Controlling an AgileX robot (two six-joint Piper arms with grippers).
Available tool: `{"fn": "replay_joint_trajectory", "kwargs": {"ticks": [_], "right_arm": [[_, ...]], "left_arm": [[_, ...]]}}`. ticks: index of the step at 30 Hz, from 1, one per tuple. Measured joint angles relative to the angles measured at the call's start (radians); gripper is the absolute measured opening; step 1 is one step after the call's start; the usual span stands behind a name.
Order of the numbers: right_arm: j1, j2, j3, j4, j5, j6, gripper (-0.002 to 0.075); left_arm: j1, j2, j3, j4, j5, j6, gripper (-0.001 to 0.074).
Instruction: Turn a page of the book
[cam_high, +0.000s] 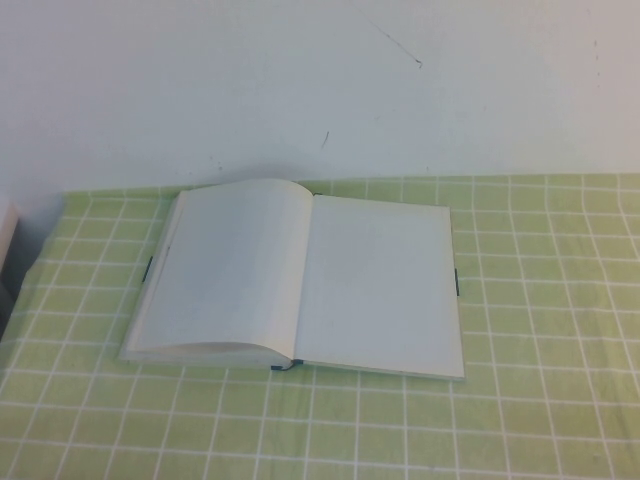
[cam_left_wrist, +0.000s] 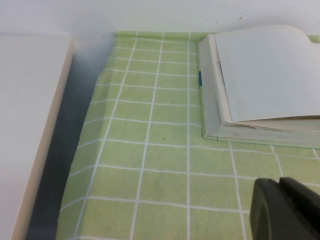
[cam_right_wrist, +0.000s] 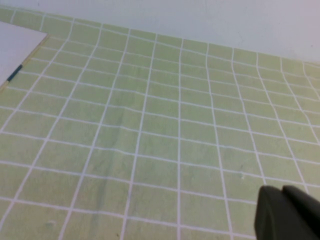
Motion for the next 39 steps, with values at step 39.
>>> {"fn": "replay_joint_trajectory", "kwargs": {"ticks": [39], "right_arm": [[-0.002,0.0,-0.005,0.004,0.033,0.051,-0.0002]], "left_arm": [[0.0,0.0,-0.002,0.0,0.004,-0.003,-0.0004]]}}
